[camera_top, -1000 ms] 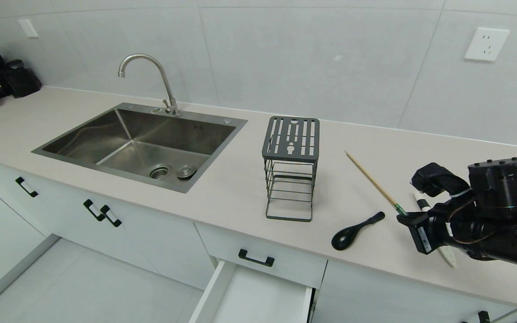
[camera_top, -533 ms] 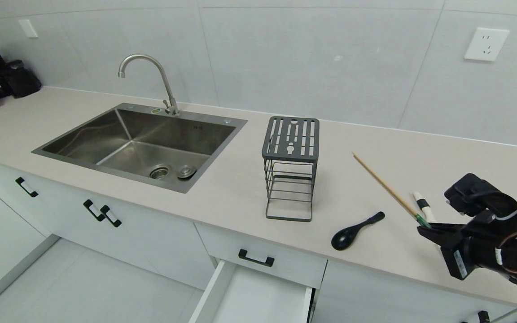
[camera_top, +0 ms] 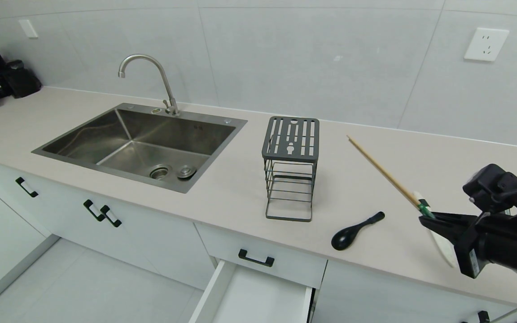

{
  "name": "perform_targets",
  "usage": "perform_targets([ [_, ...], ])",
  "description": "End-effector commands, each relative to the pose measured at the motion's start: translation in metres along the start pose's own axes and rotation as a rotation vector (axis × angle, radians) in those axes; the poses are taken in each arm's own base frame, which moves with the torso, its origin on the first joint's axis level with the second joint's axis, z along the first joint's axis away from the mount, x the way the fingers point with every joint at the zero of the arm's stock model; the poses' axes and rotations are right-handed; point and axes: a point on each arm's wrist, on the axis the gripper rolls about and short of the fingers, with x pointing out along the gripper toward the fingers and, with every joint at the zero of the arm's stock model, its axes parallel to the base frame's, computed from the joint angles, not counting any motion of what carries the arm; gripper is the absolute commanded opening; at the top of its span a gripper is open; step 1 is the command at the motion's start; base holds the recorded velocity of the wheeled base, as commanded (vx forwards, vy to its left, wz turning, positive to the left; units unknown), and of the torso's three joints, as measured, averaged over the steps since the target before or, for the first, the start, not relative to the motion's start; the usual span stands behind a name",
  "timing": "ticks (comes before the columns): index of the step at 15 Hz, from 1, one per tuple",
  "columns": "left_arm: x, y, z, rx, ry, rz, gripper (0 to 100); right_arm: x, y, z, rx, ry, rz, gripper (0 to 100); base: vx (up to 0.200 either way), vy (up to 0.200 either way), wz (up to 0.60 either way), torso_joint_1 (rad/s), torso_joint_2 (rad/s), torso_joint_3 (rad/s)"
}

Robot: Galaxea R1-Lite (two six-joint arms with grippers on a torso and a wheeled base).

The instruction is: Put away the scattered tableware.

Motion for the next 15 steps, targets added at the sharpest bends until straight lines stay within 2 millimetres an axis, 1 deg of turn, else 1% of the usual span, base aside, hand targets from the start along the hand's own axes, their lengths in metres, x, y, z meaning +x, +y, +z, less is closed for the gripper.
perform_targets([
  [1,0.0,0.0,0.0,-0.001,0.0,0.0,100,-0.002,0.007,0.005,-0.015,-0.037,0.049,0,0.0,0.0,0.0,0.0,0.0,0.0],
  [3,0.0,0.0,0.0,-0.001,0.0,0.0,100,-0.001,0.015,0.008,-0.034,-0.065,0.128,0,0.0,0.0,0.0,0.0,0.0,0.0],
  [5,0.0,0.0,0.0,0.001,-0.001,0.0,100,0.006,0.02,0.012,-0.042,-0.067,0.163,0,0.0,0.0,0.0,0.0,0.0,0.0],
  [7,0.0,0.0,0.0,-0.001,0.0,0.0,100,0.021,0.029,0.032,-0.062,-0.11,0.219,0,0.0,0.0,0.0,0.0,0.0,0.0],
  [8,0.0,0.0,0.0,0.001,0.0,0.0,100,0.026,0.036,0.036,-0.072,-0.115,0.248,0,0.0,0.0,0.0,0.0,0.0,0.0],
  [9,0.0,0.0,0.0,-0.001,0.0,0.0,100,0.032,0.044,0.037,-0.083,-0.118,0.281,0,0.0,0.0,0.0,0.0,0.0,0.0],
  [10,0.0,0.0,0.0,0.001,0.0,0.0,100,0.035,0.048,0.036,-0.084,-0.111,0.294,0,0.0,0.0,0.0,0.0,0.0,0.0],
  [12,0.0,0.0,0.0,0.001,0.0,0.0,100,0.037,0.049,0.034,-0.084,-0.112,0.328,0,0.0,0.0,0.0,0.0,0.0,0.0],
  [14,0.0,0.0,0.0,0.001,0.0,0.0,100,0.038,0.053,0.036,-0.088,-0.142,0.398,0,0.0,0.0,0.0,0.0,0.0,0.0],
  [15,0.0,0.0,0.0,0.001,0.0,0.0,100,0.039,0.058,0.037,-0.092,-0.162,0.458,0,0.0,0.0,0.0,0.0,0.0,0.0],
])
